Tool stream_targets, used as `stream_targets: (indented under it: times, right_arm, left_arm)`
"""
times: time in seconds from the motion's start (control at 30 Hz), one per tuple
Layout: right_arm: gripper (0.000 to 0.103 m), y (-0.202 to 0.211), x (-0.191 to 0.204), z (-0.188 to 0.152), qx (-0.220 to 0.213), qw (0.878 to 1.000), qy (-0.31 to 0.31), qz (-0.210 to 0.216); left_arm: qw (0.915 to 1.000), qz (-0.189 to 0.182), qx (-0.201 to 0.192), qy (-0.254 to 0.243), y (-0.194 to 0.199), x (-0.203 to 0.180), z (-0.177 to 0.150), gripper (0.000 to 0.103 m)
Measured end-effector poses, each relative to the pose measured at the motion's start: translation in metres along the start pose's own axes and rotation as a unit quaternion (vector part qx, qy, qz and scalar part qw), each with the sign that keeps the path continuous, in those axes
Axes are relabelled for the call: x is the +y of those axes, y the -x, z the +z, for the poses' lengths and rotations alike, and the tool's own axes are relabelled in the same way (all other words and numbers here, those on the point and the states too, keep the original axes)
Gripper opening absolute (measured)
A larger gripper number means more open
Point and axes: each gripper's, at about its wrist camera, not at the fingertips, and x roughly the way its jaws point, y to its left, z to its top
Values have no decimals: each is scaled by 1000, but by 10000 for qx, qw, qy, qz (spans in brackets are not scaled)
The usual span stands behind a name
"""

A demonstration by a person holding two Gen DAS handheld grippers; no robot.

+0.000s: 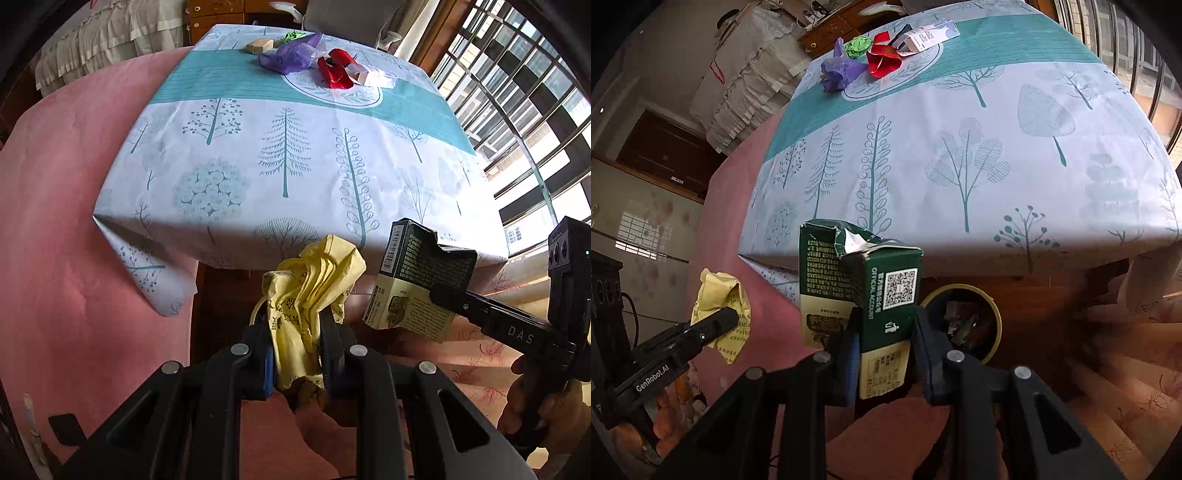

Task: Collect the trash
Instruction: 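Carry the yellow paper and green carton over the wastebasket and open both tools, then raise both open tools back toward the table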

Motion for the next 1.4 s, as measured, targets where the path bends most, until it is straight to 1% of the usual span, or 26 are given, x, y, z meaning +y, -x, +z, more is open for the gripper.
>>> stream_targets:
  times: [0.13, 0.27, 0.37, 0.53, 0.73, 0.8, 0.83, 0.87, 0.9, 0.93, 0.97, 1.0, 1.03, 1.07, 1.1, 1.13, 1.2, 1.3, 1.4]
  right_arm:
    - [26, -40, -24, -37, 388, 9986, -191, -300]
    - [26, -97, -53, -64, 707, 9942, -483, -650]
    - [26, -145, -73, -78, 880, 9900, -552, -953]
    - [26, -221, -103, -85, 1040, 9814, -688, -1459]
    - [26, -283, -124, -80, 1176, 9737, -704, -1823]
    - [27, -298, -127, -79, 1204, 9722, -655, -1898]
    - [27, -307, -128, -77, 1231, 9712, -654, -1934]
    - [27, -312, -128, -78, 1268, 9706, -673, -1932]
    - [29, -318, -129, -78, 1327, 9703, -703, -1896]
    - [34, -322, -129, -76, 1400, 9698, -740, -1853]
    - [50, -325, -131, -76, 1448, 9694, -766, -1828]
    - [66, -327, -131, -76, 1449, 9692, -777, -1832]
    - [70, -328, -131, -76, 1410, 9693, -800, -1847]
    - [71, -328, -130, -76, 1364, 9709, -819, -1791]
    - [71, -327, -129, -76, 1338, 9722, -839, -1731]
    - [71, -326, -127, -76, 1323, 9730, -861, -1684]
    - [71, -320, -123, -77, 1300, 9747, -886, -1589]
    - [71, -304, -112, -79, 1192, 9765, -866, -1570]
    - [71, -279, -101, -80, 1026, 9782, -911, -1562]
  left_arm:
    - [9992, 95, 363, -168, -43, -6, -27, 17]
    - [9977, 35, 663, -125, -113, -4, -51, 17]
    - [9971, 46, 754, -102, -169, -1, -66, 17]
    - [9945, 162, 1033, -3, -252, 11, -87, 18]
    - [9928, 296, 1152, -170, -312, 16, -94, 21]
    - [9922, 352, 1164, -271, -324, 17, -94, 22]
    - [9920, 382, 1167, -301, -329, 17, -93, 24]
    - [9920, 386, 1158, -309, -332, 18, -94, 29]
    - [9921, 385, 1151, -310, -334, 20, -94, 40]
    - [9920, 386, 1163, -309, -335, 22, -92, 48]
    - [9919, 384, 1170, -296, -337, 25, -90, 69]
    - [9920, 447, 1151, -265, -334, 26, -88, 79]
    - [9924, 477, 1113, -239, -333, 27, -87, 83]
    - [9926, 469, 1093, -227, -331, 30, -85, 89]
    - [9927, 481, 1083, -225, -328, 32, -84, 92]
    - [9927, 519, 1066, -238, -326, 34, -84, 93]
    - [9927, 581, 1014, -286, -321, 37, -84, 93]
    - [9927, 649, 946, -385, -311, 41, -82, 93]
    - [9931, 692, 856, -416, -287, 43, -77, 93]
